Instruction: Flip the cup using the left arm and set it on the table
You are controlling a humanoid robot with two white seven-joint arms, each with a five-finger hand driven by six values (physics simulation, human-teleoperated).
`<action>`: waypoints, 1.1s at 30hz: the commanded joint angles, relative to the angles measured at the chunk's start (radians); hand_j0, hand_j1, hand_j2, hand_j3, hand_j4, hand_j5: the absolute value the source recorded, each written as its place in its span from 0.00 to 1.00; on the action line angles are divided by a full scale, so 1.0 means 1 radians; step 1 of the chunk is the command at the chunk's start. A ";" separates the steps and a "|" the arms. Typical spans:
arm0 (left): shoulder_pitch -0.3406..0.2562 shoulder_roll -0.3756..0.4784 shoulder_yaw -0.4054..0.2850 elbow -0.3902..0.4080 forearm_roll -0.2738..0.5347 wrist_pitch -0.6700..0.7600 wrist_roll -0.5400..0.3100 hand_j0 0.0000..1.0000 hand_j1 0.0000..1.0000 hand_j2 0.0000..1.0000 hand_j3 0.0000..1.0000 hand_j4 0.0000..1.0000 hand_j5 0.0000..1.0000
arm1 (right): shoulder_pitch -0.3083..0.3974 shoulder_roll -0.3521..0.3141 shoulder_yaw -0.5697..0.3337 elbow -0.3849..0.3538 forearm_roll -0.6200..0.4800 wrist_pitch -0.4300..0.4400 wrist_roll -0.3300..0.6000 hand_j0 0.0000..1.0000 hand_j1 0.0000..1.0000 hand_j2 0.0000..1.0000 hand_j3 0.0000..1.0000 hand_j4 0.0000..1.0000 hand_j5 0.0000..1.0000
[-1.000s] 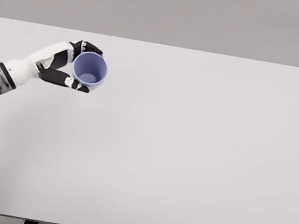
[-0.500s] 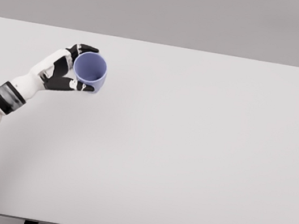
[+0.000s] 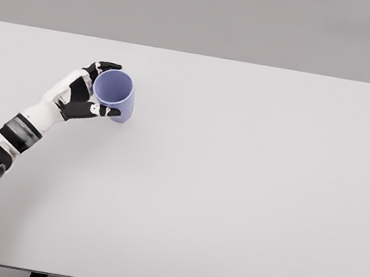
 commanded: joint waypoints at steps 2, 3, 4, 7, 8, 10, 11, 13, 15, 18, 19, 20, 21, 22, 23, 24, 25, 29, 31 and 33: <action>0.000 -0.003 -0.003 0.010 0.058 0.007 0.001 0.59 0.59 0.59 0.59 0.59 0.59 | 0.000 0.000 0.000 0.000 0.000 0.000 0.000 1.00 1.00 1.00 1.00 1.00 1.00; 0.000 -0.003 -0.004 0.010 0.076 0.010 0.003 0.59 0.59 0.59 0.59 0.59 0.59 | 0.000 0.000 0.000 0.000 0.000 0.000 0.000 1.00 1.00 1.00 1.00 1.00 1.00; 0.000 -0.003 -0.007 0.010 0.090 0.011 0.017 0.59 0.59 0.59 0.59 0.59 0.59 | 0.000 0.000 0.000 0.000 0.000 0.000 0.000 1.00 1.00 1.00 1.00 1.00 1.00; 0.014 -0.005 -0.009 0.012 0.115 0.013 0.029 0.59 0.59 0.59 0.59 0.59 0.59 | 0.000 0.000 0.000 0.000 0.000 0.000 0.000 1.00 1.00 1.00 1.00 1.00 1.00; 0.014 -0.005 -0.009 0.012 0.133 0.018 0.031 0.59 0.59 0.59 0.59 0.59 0.59 | 0.000 0.000 0.000 0.000 0.000 0.000 0.000 1.00 1.00 1.00 1.00 1.00 1.00; 0.014 -0.003 -0.010 0.012 0.145 0.027 0.031 0.59 0.59 0.59 0.59 0.59 0.59 | 0.000 0.000 0.000 0.000 0.000 0.000 0.000 1.00 1.00 1.00 1.00 1.00 1.00; 0.014 -0.003 -0.009 0.010 0.147 0.050 0.031 0.59 0.59 0.59 0.59 0.59 0.59 | 0.000 0.000 0.000 0.000 0.000 0.000 0.000 1.00 1.00 1.00 1.00 1.00 1.00; 0.012 -0.002 -0.009 0.010 0.145 0.085 0.031 0.59 0.59 0.59 0.59 0.59 0.59 | 0.000 0.000 0.000 0.000 0.000 0.000 0.000 1.00 1.00 1.00 1.00 1.00 1.00; 0.012 -0.002 -0.009 0.010 0.145 0.099 0.031 0.60 0.60 0.60 0.60 0.60 0.60 | 0.000 0.000 0.000 0.000 0.000 0.000 0.000 1.00 1.00 1.00 1.00 1.00 1.00; 0.012 -0.002 -0.009 0.010 0.144 0.129 0.031 0.60 0.60 0.60 0.60 0.60 0.60 | 0.000 0.000 0.000 0.000 0.000 0.000 0.000 1.00 1.00 1.00 1.00 1.00 1.00; 0.012 -0.002 -0.009 0.010 0.145 0.137 0.031 0.60 0.60 0.60 0.60 0.60 0.60 | 0.000 0.000 0.000 0.000 0.000 0.000 0.000 1.00 1.00 1.00 1.00 1.00 1.00; 0.012 0.000 -0.009 0.009 0.144 0.142 0.029 0.60 0.60 0.60 0.60 0.60 0.60 | 0.000 0.000 0.000 0.000 0.000 0.000 0.000 1.00 1.00 1.00 1.00 1.00 1.00; 0.012 0.000 -0.009 0.009 0.144 0.143 0.031 0.60 0.60 0.60 0.60 0.60 0.60 | 0.000 0.000 0.000 0.000 0.000 0.000 0.000 1.00 1.00 1.00 1.00 1.00 1.00; 0.012 0.000 -0.009 0.009 0.144 0.145 0.031 0.60 0.60 0.60 0.60 0.60 0.60 | 0.000 0.000 0.000 0.000 0.000 0.000 0.000 1.00 1.00 1.00 1.00 1.00 1.00; 0.012 0.000 -0.009 0.009 0.142 0.145 0.031 0.60 0.60 0.60 0.60 0.60 0.60 | 0.000 0.000 0.000 0.000 0.000 0.000 0.000 1.00 1.00 1.00 1.00 1.00 1.00; 0.012 0.001 -0.009 0.009 0.141 0.145 0.031 0.60 0.60 0.60 0.60 0.60 0.60 | 0.000 0.000 0.000 0.000 0.000 0.000 0.000 1.00 1.00 1.00 1.00 1.00 1.00; 0.012 0.005 -0.010 0.007 0.138 0.145 0.029 0.60 0.60 0.60 0.60 0.60 0.60 | 0.000 0.000 0.000 0.000 0.000 0.000 0.000 1.00 1.00 1.00 1.00 1.00 1.00; 0.012 0.008 -0.010 0.002 0.130 0.145 0.031 0.62 0.62 0.62 0.62 0.62 0.62 | 0.000 0.000 0.000 0.000 0.000 0.000 0.000 1.00 1.00 1.00 1.00 1.00 1.00; 0.014 0.009 -0.010 0.001 0.127 0.143 0.029 0.67 0.67 0.67 0.67 0.67 0.67 | 0.000 0.000 0.000 0.000 0.000 0.000 0.000 1.00 1.00 1.00 1.00 1.00 1.00; 0.014 0.008 -0.009 -0.001 0.113 0.143 0.029 0.76 0.76 0.76 0.76 0.76 0.76 | 0.000 0.000 0.000 0.000 0.000 0.000 0.000 1.00 1.00 1.00 1.00 1.00 1.00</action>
